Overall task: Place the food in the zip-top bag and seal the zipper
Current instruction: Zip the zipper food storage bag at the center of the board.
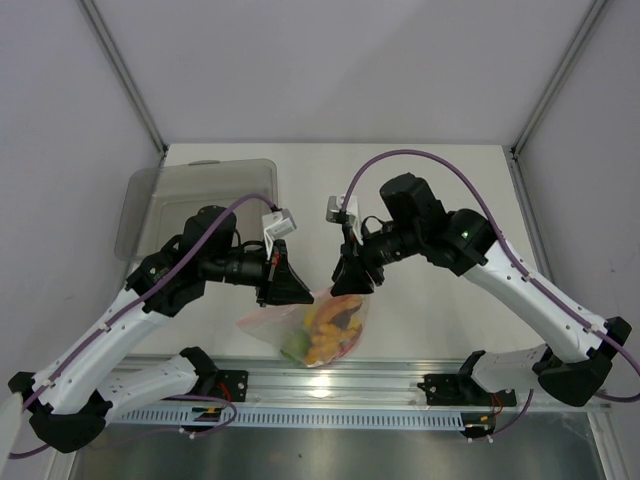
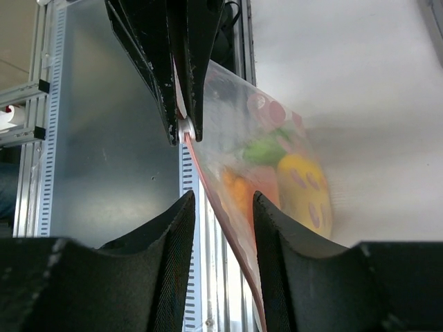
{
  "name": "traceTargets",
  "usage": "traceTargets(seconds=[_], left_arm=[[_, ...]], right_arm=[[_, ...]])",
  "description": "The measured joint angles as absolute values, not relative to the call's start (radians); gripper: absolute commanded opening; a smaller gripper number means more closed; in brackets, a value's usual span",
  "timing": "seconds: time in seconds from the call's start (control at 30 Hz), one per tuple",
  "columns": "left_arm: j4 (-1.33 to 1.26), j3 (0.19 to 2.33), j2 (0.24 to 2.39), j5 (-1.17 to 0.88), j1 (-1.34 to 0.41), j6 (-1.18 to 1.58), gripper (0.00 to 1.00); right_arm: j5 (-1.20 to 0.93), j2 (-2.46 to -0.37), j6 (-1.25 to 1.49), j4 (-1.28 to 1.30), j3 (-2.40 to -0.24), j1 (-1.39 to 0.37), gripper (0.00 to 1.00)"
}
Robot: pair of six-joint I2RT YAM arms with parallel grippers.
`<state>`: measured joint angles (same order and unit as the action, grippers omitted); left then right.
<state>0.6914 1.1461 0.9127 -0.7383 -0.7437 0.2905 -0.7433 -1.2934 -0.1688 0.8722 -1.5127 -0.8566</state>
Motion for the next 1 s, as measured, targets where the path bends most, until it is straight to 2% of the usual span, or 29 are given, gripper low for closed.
traceTargets(seconds=[0.13, 0.23, 0.27, 0.33, 0.53, 1.0], left_arm=[[0.690, 1.145, 0.913, -0.740, -0.744, 0.291, 0.01], [0.690, 1.145, 0.913, -0.740, -0.744, 0.292, 0.01], [0.689, 1.145, 0.913, -0.740, -0.744, 0.292, 0.01], [0.690, 1.145, 0.913, -0.740, -0.744, 0.292, 0.00], [0.685, 1.144, 0.913, -0.735, -0.744, 0.291, 0.01], [0.637, 1.105, 0.886, -0.683, -0.741, 0.291, 0.01]], right_arm=[[-0.746, -1.314, -0.179, 0.888, -1.532, -0.868, 0.38], [-0.746, -1.327, -0.185, 0.898, -1.534, -0.885, 0.21], [-0.745, -1.332, -0.187, 0.904, -1.536, -0.890, 0.06], [-0.745, -1.337, -0.186, 0.910, -1.536, -0.896, 0.00], [-0.685, -1.330, -0.146, 0.882, -1.526, -0.903, 0.00], [-0.426, -1.173, 0.060, 0.723, -1.345, -0.885, 0.00]])
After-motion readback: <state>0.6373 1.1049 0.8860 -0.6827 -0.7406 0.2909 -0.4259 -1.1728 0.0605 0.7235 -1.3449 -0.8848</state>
